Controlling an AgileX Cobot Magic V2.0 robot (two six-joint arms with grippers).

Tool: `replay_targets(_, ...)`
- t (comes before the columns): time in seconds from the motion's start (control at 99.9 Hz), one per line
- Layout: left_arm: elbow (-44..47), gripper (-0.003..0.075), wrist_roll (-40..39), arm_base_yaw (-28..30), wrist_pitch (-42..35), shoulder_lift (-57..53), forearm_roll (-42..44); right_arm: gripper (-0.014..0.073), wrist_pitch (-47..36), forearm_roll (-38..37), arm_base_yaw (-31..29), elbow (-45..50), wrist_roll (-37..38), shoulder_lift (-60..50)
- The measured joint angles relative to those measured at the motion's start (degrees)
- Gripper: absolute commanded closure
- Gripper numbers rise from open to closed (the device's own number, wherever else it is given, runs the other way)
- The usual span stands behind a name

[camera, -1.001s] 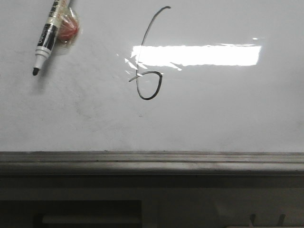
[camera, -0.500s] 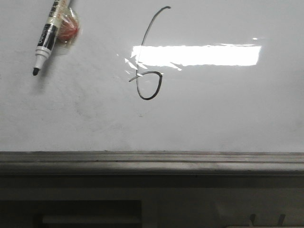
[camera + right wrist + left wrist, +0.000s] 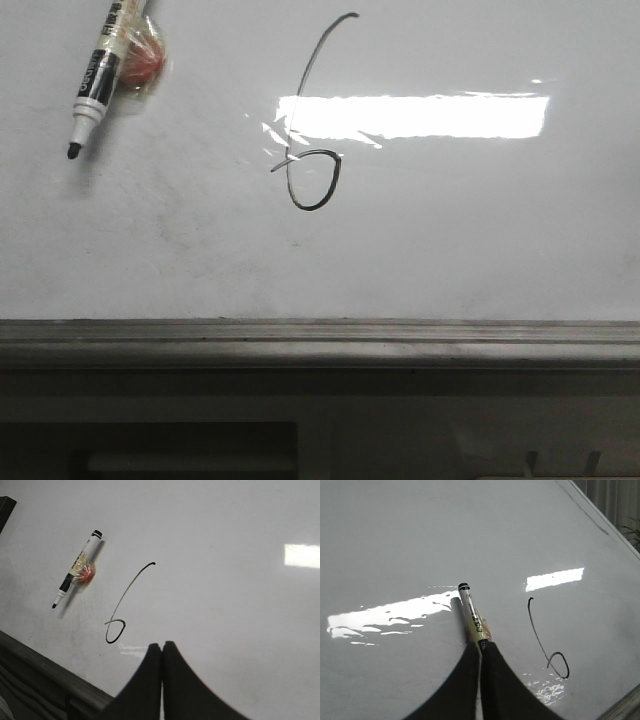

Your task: Write number 6 on whiteboard

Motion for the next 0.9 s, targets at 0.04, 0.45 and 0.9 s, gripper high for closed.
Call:
replay_targets(0.04,0.6,0.074,-4.28,1.61,0.28,0.0,4.35,0.0659,0.0,0.0,0.0,0.0,0.0,0.0)
replay_targets(0.45,5.52,0.074,-28.63,26.19,3.17,-0.22,27.72,0.0659,-0.13,0.04,0.0,0.0,0.0,0.0)
replay_targets(0.9,6.75,0.074,-32.97,36.56,5.91,-2.88,31.74,0.0659,-0.13,0.04,0.0,0.0,0.0,0.0)
